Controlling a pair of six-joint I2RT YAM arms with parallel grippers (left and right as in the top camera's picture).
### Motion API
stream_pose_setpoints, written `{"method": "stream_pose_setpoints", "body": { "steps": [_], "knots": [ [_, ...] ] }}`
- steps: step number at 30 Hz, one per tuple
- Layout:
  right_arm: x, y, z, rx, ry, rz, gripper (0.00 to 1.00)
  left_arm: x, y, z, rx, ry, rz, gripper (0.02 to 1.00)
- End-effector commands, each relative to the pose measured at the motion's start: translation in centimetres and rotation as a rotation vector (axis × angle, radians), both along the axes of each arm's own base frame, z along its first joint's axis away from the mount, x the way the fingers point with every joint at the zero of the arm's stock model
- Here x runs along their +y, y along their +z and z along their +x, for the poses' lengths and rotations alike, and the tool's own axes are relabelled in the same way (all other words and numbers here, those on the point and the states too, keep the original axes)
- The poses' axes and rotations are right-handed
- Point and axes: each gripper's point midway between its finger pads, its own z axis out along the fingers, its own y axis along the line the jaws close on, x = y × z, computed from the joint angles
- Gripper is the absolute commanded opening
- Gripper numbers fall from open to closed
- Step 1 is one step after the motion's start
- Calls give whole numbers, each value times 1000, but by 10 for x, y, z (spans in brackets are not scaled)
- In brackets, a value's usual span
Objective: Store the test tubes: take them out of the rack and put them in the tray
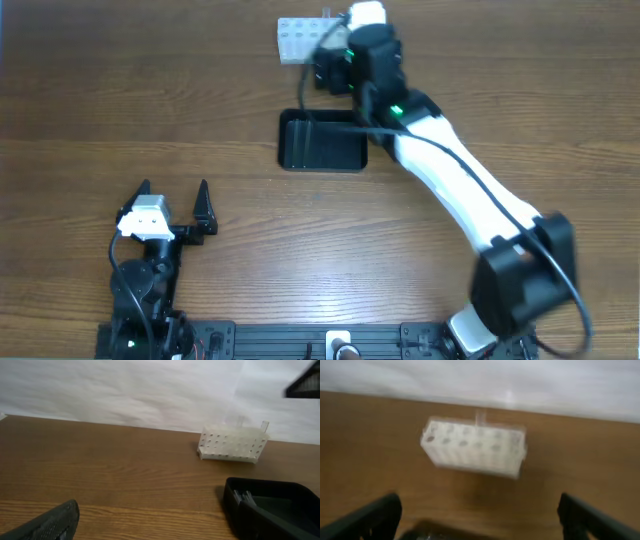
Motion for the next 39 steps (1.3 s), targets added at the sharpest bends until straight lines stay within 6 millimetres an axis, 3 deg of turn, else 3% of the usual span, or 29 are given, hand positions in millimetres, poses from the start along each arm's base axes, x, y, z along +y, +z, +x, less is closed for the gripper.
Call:
{"method": "stream_pose_setpoints", "body": {
  "steps": [1, 12, 20, 27, 30, 34, 39],
  "knots": [
    [21, -5, 46, 6, -69, 42, 993, -1, -1, 0, -3, -9, 13, 1000],
    [38, -49, 107, 22, -126, -14, 974, -1, -1, 0, -3, -9, 13, 998],
    [35, -67, 126, -28, -154, -58, 963, -1, -1, 0, -3, -9, 13, 1000],
    [34, -79, 132, -32, -153, -53, 888, -1, -1, 0, -3, -9, 13, 1000],
    [31, -83, 133, -26, -158, -56, 833, -1, -1, 0, -3, -9, 13, 1000],
    [27, -83, 135, -27, -166, -56, 647, -1, -1, 0, -3, -9, 13, 1000],
    [24, -86, 135, -18, -168, -62, 540, -1, -1, 0, -3, -9, 13, 998]
  ]
}}
